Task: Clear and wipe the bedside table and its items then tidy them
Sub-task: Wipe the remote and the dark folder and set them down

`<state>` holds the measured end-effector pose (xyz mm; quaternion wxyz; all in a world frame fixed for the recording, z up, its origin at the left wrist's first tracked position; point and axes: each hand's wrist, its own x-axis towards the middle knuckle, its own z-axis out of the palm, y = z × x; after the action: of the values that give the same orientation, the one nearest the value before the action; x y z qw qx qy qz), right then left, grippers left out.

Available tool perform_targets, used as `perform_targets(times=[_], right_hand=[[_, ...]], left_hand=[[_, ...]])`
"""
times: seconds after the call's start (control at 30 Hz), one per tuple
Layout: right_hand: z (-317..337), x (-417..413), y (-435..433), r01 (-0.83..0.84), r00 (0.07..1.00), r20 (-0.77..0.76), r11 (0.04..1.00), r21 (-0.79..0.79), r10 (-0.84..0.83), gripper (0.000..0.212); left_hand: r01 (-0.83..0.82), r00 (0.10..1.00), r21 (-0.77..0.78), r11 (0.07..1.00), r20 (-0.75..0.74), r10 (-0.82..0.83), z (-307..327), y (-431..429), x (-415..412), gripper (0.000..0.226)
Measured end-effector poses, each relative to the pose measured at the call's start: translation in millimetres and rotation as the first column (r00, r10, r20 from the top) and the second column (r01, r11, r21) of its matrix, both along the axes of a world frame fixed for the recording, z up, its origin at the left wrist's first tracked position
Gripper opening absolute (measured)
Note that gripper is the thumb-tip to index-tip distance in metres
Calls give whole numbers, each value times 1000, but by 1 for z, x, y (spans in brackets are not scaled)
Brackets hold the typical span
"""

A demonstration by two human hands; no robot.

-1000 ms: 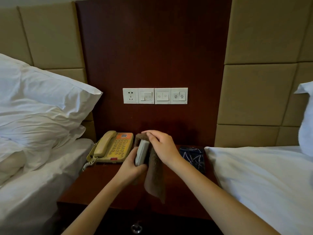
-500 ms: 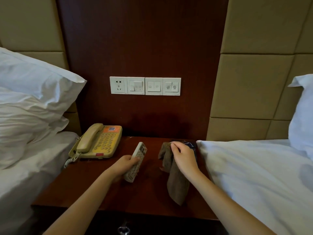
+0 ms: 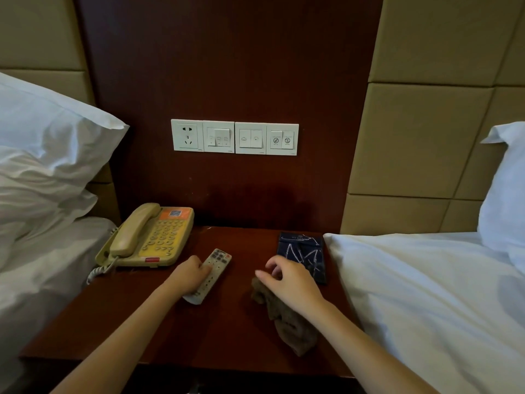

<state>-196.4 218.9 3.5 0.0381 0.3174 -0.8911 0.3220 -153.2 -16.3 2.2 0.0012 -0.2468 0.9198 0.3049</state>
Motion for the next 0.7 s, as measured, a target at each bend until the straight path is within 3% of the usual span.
perform_targets(times=[0.13, 0.27, 0.37, 0.47, 0.6, 0.7], right_hand=[[5, -17, 8, 177, 984, 12, 976, -130, -177, 31], [-1, -53, 29, 446, 895, -59, 890, 95, -442, 19], [-12, -69, 38, 454, 888, -18, 868, 203, -460, 28], [-17, -70, 36, 438, 896, -38, 866, 241, -442, 34], [-15, -68, 28, 437, 896, -78, 843, 314, -436, 37], [-12, -68, 23, 434, 896, -60, 837, 333, -440, 28]], left_hand=[[-39, 998, -173, 984, 35, 46, -6, -5, 2, 35], [-88, 989, -352, 932, -139, 41, 5, 15, 10, 34], [17, 942, -297, 955, -315, -115, 16, 41, 12, 36], [257, 887, -165, 952, -351, -301, 18, 72, 10, 44], [411, 895, -12, 912, -186, -405, 16, 105, 4, 57], [454, 884, -67, 889, -91, -458, 14, 115, 1, 36]])
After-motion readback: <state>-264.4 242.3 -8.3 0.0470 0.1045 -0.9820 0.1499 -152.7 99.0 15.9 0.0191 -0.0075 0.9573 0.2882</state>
